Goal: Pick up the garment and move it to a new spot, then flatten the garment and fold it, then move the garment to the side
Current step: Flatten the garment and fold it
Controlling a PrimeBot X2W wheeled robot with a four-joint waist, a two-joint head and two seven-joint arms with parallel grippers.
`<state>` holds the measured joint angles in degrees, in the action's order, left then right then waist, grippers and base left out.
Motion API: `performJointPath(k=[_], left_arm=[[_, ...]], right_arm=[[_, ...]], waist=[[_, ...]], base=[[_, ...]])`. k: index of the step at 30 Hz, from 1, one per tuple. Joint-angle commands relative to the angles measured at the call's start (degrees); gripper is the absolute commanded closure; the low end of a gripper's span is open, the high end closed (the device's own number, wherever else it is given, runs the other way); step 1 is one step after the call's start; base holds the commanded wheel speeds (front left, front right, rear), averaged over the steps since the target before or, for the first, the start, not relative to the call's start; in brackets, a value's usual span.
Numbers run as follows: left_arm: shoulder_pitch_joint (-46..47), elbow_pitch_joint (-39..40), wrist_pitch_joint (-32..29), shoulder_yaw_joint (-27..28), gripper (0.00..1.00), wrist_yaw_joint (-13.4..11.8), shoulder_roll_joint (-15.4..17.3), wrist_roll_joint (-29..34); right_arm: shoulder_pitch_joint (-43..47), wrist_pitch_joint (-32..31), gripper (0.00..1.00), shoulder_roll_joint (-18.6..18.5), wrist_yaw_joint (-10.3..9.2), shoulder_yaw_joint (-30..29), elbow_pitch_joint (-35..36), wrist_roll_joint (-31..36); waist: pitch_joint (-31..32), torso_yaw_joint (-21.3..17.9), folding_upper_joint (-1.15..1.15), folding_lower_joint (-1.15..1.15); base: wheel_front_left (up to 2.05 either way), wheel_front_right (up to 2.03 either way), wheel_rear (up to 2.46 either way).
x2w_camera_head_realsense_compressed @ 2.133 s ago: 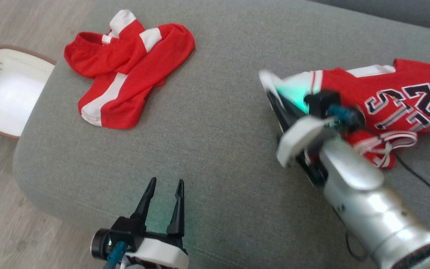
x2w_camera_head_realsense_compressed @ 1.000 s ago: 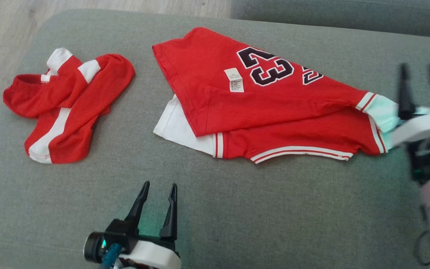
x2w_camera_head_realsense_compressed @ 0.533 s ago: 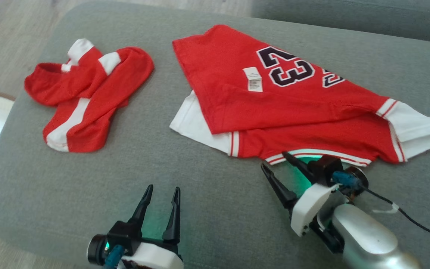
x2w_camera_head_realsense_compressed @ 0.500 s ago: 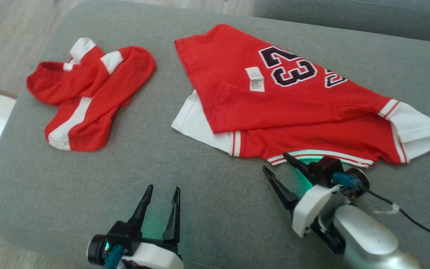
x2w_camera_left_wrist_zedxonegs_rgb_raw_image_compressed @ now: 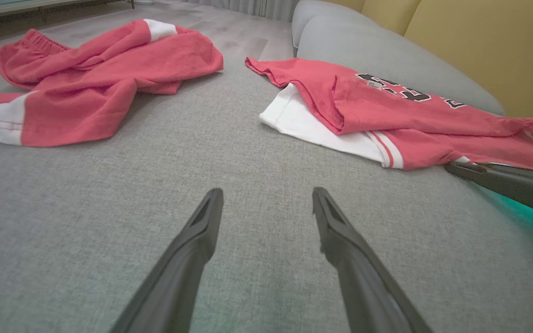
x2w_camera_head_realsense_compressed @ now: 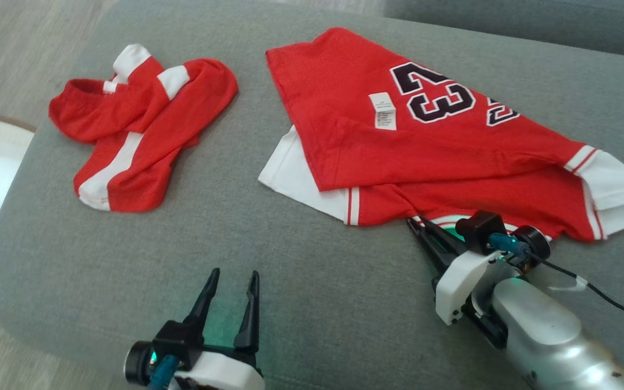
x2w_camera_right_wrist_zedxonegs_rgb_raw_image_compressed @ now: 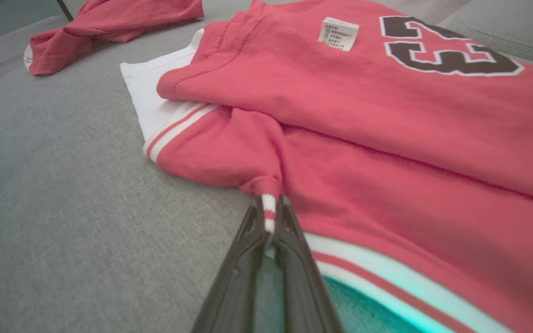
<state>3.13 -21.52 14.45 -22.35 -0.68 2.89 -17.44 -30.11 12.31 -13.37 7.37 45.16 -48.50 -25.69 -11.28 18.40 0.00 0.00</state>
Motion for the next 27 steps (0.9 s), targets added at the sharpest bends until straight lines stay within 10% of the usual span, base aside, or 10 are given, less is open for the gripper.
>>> performJointPath(k=[1, 14, 15, 16, 27], left_arm=[[0.55, 1.39, 0.55, 1.83, 0.00, -0.51, -0.02, -0.18], [-0.35, 2.09, 0.55, 5.73, 0.00, 0.49, -0.02, 1.50], [-0.19, 2.21, 0.55, 5.87, 0.00, 0.66, -0.02, 1.60], [-0.03, 2.24, 0.55, 5.89, 0.00, 0.76, -0.02, 1.65], [3.14, 3.06, 0.55, 3.88, 0.00, 1.45, -0.02, 1.51]], right_arm=[[1.35, 0.39, 1.00, -0.08, 0.12, 0.73, -0.43, 0.16], [11.90, 2.67, 1.00, -14.67, 0.12, -17.47, 3.40, -1.53], [12.84, 2.67, 0.69, -15.59, 0.12, -20.52, 4.73, -0.86], [13.03, 2.67, 0.00, -15.61, 0.12, -22.16, 5.80, -0.57], [17.73, 2.68, 0.00, -7.86, 0.12, -35.94, 27.38, 6.04]], waist=[[0.47, -0.56, 0.00, 0.00], [4.72, -10.02, 0.00, 0.00], [4.68, -11.44, 0.00, 0.00], [4.55, -12.11, 0.00, 0.00], [3.11, -15.72, 0.00, 0.00]], base=[[0.00, 0.00, 0.00], [0.00, 0.00, 0.00], [0.00, 0.00, 0.00], [0.00, 0.00, 0.00], [0.00, 0.00, 0.00]])
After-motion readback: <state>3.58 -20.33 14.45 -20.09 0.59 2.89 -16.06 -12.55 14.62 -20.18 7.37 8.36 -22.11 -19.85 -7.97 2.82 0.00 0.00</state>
